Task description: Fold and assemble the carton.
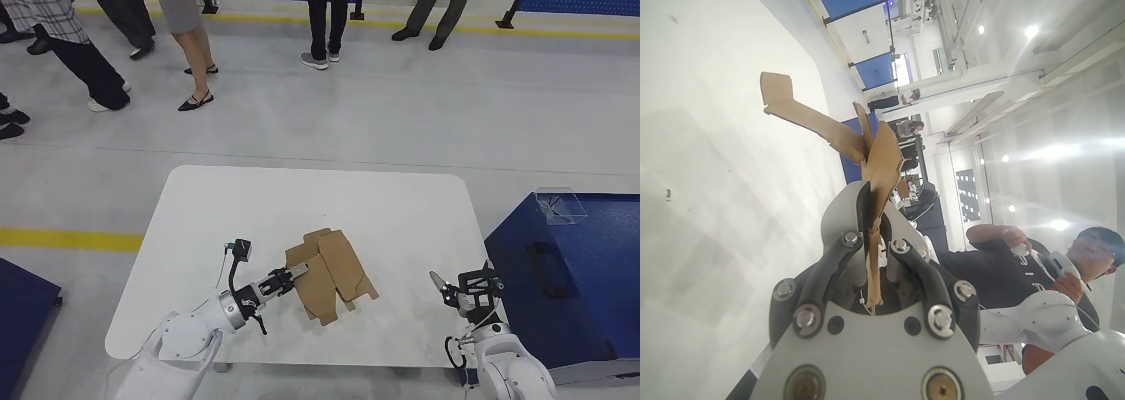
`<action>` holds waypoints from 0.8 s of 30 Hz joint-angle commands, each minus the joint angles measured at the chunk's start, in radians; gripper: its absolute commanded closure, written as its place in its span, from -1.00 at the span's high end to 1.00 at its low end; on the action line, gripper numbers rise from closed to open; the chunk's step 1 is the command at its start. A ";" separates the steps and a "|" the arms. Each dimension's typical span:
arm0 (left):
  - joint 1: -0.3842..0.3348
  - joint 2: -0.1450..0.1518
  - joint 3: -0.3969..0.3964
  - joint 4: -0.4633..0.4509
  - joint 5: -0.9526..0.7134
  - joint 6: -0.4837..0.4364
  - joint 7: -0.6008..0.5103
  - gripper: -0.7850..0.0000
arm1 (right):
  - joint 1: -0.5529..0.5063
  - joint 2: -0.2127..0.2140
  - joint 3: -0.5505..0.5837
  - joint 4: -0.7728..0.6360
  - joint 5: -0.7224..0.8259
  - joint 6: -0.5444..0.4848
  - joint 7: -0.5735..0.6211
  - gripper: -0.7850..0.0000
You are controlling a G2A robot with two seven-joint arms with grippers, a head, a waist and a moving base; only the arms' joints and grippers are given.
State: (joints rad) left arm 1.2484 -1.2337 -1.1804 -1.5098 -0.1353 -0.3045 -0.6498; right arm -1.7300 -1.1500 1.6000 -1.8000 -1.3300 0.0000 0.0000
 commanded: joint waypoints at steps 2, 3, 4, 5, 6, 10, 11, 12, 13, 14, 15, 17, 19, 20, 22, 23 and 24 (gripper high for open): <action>0.000 0.000 0.000 0.000 0.000 0.000 0.000 -1.00 | 0.000 0.000 0.000 0.000 0.000 0.000 0.000 1.00; 0.000 0.000 0.000 0.000 0.000 0.000 0.000 -1.00 | 0.000 0.000 0.000 0.000 0.000 0.000 0.000 1.00; 0.000 0.000 0.000 0.000 0.000 0.000 0.000 -1.00 | 0.000 0.000 0.000 0.000 0.000 0.000 0.000 1.00; 0.000 0.000 0.000 0.000 0.000 0.000 0.000 -1.00 | 0.001 0.000 0.000 -0.005 0.015 -0.013 0.007 1.00; 0.005 0.000 0.001 -0.003 -0.003 0.002 0.009 -1.00 | 0.002 0.000 0.009 -0.025 0.077 -0.051 0.029 1.00; 0.021 0.000 0.001 -0.014 -0.046 -0.028 -0.008 -1.00 | 0.018 0.010 0.128 -0.107 0.558 -0.260 0.371 1.00; 0.025 0.000 0.000 -0.016 -0.060 -0.039 -0.016 -1.00 | 0.031 0.017 0.157 -0.111 0.704 -0.311 0.509 1.00; 0.028 0.001 0.000 -0.016 -0.070 -0.049 -0.023 -1.00 | 0.052 0.024 0.192 -0.104 0.842 -0.332 0.645 1.00; 0.033 0.001 0.002 -0.017 -0.085 -0.058 -0.031 -1.00 | 0.082 0.031 0.219 -0.092 0.975 -0.334 0.775 1.00; 0.036 0.000 0.005 -0.017 -0.101 -0.062 -0.043 -1.00 | 0.117 0.040 0.235 -0.069 1.083 -0.326 0.906 1.00; 0.037 0.000 0.008 -0.016 -0.113 -0.065 -0.054 -1.00 | 0.157 0.048 0.236 -0.038 1.189 -0.310 1.046 1.00; 0.037 -0.001 0.019 -0.013 -0.130 -0.069 -0.073 -1.00 | 0.257 0.063 0.229 0.055 1.372 -0.255 1.283 1.00; 0.033 -0.002 0.031 -0.006 -0.138 -0.066 -0.083 -1.00 | 0.356 0.073 0.188 0.155 1.457 -0.225 1.450 1.00; 0.032 -0.004 0.039 -0.003 -0.141 -0.067 -0.084 -1.00 | 0.398 0.075 0.161 0.207 1.491 -0.220 1.504 1.00; 0.027 -0.007 0.055 0.008 -0.145 -0.067 -0.082 -1.00 | 0.463 0.077 0.081 0.295 1.545 -0.216 1.536 1.00; 0.022 -0.008 0.062 0.015 -0.144 -0.066 -0.080 -1.00 | 0.487 0.079 0.041 0.332 1.554 -0.220 1.536 1.00; 0.017 -0.010 0.070 0.022 -0.144 -0.066 -0.077 -1.00 | 0.509 0.081 -0.001 0.361 1.565 -0.221 1.536 1.00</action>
State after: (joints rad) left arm 1.2699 -1.2420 -1.1182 -1.4952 -0.2801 -0.3713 -0.7296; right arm -1.2464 -1.0709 1.6478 -1.4769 0.2246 -0.2181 1.5389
